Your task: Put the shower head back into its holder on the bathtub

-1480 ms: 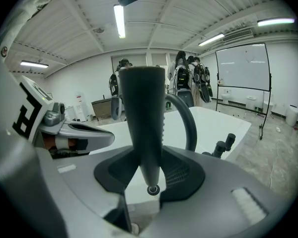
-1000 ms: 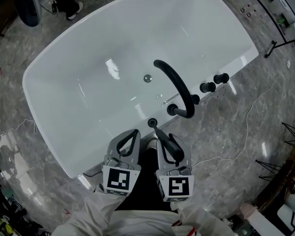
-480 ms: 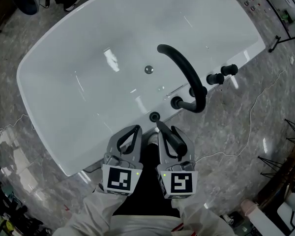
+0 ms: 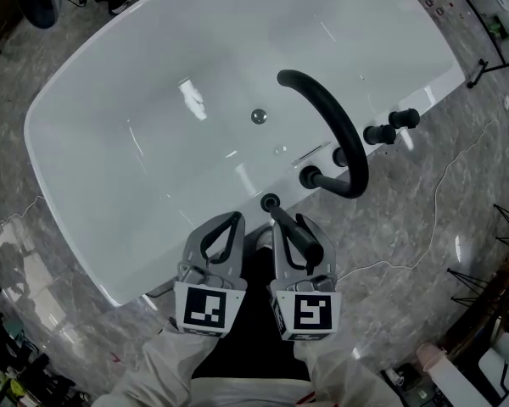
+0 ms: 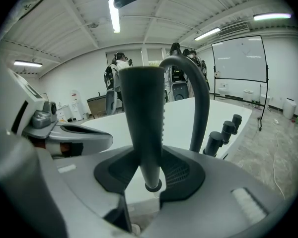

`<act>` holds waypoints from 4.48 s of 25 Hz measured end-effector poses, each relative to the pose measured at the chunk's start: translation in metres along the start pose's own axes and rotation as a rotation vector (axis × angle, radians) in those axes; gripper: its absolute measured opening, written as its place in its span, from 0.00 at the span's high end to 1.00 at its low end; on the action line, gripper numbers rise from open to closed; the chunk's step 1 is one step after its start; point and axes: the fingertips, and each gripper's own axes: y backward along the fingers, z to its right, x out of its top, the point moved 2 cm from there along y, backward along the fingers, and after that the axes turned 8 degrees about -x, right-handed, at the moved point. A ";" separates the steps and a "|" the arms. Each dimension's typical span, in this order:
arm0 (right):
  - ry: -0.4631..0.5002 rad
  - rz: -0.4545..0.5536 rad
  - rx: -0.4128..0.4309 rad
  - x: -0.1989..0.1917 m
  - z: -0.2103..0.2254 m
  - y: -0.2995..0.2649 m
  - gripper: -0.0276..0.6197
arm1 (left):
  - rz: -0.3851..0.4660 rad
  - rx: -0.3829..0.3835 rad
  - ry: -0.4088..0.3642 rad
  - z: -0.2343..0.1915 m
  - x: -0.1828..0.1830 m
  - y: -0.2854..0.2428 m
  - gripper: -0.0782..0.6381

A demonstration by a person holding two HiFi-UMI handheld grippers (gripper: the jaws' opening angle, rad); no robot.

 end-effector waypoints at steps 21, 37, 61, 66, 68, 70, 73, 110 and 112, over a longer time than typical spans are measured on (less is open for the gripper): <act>0.003 -0.030 -0.006 -0.005 -0.012 -0.023 0.75 | -0.027 -0.026 0.038 -0.010 -0.013 -0.015 0.89; 0.022 -0.061 -0.020 -0.023 -0.009 -0.034 0.75 | -0.028 -0.022 0.058 -0.017 -0.022 -0.015 0.89; 0.036 -0.068 -0.026 -0.022 -0.019 -0.045 0.74 | -0.046 -0.012 0.111 -0.027 -0.035 -0.020 0.89; 0.034 -0.062 -0.029 -0.022 -0.020 -0.046 0.74 | -0.055 -0.019 0.116 -0.027 -0.037 -0.022 0.89; 0.034 -0.063 -0.030 -0.023 -0.019 -0.046 0.74 | -0.058 -0.022 0.114 -0.026 -0.038 -0.022 0.89; 0.021 -0.062 -0.025 -0.025 -0.018 -0.045 0.74 | -0.057 -0.020 0.112 -0.025 -0.039 -0.021 0.89; -0.007 -0.063 -0.012 -0.028 -0.014 -0.045 0.73 | -0.052 -0.021 0.113 -0.025 -0.037 -0.018 0.89; -0.111 0.051 -0.031 0.129 0.012 0.114 0.77 | 0.031 -0.078 -0.061 0.009 0.115 0.102 0.89; -0.099 0.094 -0.020 0.151 0.016 0.127 0.79 | 0.062 -0.075 -0.069 0.014 0.136 0.108 0.89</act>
